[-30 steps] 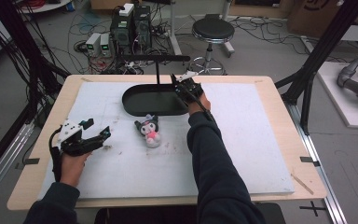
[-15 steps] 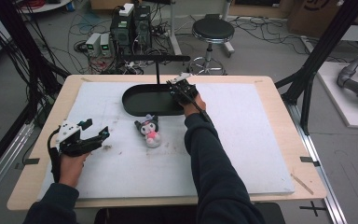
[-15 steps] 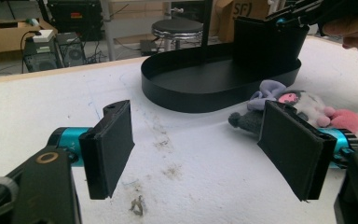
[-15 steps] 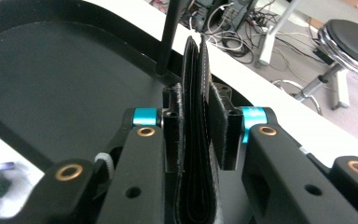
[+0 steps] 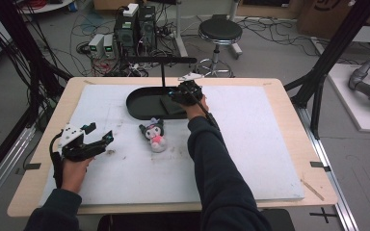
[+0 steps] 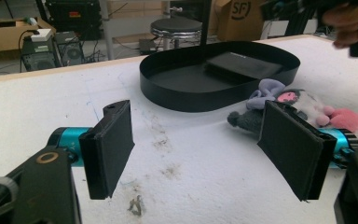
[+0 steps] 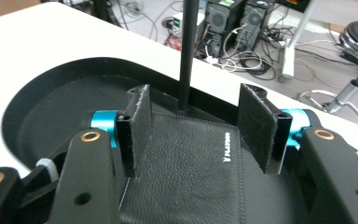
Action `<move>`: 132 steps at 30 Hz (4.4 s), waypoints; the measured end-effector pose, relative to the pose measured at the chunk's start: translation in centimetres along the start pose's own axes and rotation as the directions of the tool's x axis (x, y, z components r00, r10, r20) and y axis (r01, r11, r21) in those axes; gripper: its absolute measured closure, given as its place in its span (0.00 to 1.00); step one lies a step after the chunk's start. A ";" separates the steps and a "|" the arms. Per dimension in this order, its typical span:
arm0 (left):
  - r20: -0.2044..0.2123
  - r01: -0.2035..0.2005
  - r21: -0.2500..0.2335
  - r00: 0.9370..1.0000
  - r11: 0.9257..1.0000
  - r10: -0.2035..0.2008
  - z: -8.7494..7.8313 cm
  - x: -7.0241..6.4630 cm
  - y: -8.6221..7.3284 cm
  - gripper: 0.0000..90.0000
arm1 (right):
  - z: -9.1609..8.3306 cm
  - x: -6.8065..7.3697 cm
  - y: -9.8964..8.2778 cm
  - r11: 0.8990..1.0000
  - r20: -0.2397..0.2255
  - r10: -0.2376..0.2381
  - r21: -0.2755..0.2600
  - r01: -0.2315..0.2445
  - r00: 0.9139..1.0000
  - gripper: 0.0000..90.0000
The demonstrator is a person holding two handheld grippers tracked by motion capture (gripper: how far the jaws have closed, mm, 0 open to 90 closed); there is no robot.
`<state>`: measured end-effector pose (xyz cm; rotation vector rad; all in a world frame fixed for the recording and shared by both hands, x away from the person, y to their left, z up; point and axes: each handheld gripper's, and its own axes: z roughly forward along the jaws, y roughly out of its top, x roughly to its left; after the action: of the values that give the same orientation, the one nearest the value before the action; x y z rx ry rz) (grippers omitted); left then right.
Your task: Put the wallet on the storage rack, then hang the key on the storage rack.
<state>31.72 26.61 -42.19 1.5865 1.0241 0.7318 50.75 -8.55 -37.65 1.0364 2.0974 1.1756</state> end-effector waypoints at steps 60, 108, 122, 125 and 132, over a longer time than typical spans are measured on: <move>0.042 0.105 0.172 0.993 0.979 -0.113 6.8 -9.0 2.9 0.23 | -18.1 -7.8 -13.7 0.991 0.024 -0.058 0.125 0.054 0.998 0.24; -0.002 0.056 0.421 0.998 0.906 -0.061 11.7 -12.8 2.4 0.27 | -18.1 -8.1 -14.2 0.989 0.018 -0.026 0.143 0.023 1.000 0.26; 0.273 -0.194 0.485 0.960 0.853 0.063 10.8 -11.4 2.4 0.35 | -18.1 -8.2 -14.3 0.990 0.017 -0.019 0.143 0.016 1.000 0.26; 0.219 -0.140 0.453 0.975 0.880 0.042 10.1 -11.9 2.4 0.29 | -18.0 -8.0 -14.3 0.989 0.014 -0.019 0.149 0.017 1.000 0.27; 0.092 -0.037 0.461 0.996 0.887 -0.006 9.9 -12.8 1.0 0.23 | -18.1 -8.1 -14.4 0.989 0.015 -0.019 0.146 0.017 1.000 0.27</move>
<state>34.80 10.77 -43.14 2.0188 1.1780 0.4344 36.88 -28.50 -40.72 1.0859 2.2026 1.0140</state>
